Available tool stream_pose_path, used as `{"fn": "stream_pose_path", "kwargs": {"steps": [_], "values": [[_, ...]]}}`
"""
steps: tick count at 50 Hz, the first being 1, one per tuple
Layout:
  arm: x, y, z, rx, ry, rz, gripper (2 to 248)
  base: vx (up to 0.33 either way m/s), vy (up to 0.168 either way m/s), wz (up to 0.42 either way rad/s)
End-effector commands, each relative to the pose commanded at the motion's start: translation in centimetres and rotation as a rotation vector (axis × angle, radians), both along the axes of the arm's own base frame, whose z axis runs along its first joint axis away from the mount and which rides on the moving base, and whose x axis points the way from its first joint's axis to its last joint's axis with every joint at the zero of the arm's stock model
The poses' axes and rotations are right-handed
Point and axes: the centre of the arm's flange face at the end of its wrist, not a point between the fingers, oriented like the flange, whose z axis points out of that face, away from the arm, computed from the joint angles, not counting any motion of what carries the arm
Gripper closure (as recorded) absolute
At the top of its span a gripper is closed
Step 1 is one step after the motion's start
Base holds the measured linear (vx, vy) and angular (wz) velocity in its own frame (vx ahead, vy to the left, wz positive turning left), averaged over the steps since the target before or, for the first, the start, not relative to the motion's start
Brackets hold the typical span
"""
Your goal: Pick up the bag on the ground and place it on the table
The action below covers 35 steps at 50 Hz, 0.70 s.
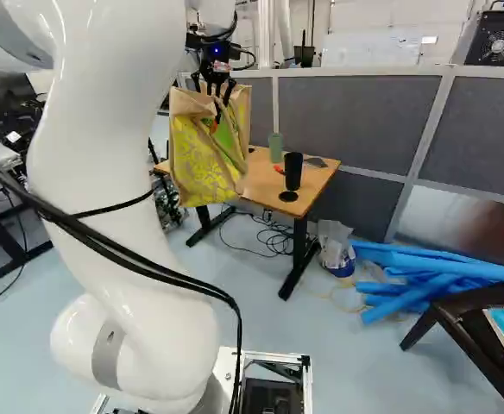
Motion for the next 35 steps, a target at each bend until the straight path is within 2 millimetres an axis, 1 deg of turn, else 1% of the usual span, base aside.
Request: {"fn": "stream_pose_path", "kwargs": {"steps": [35], "values": [[0.00, 0.00, 0.00, 0.000, 0.000, 0.000, 222, 0.143, 0.000, -0.016]]}}
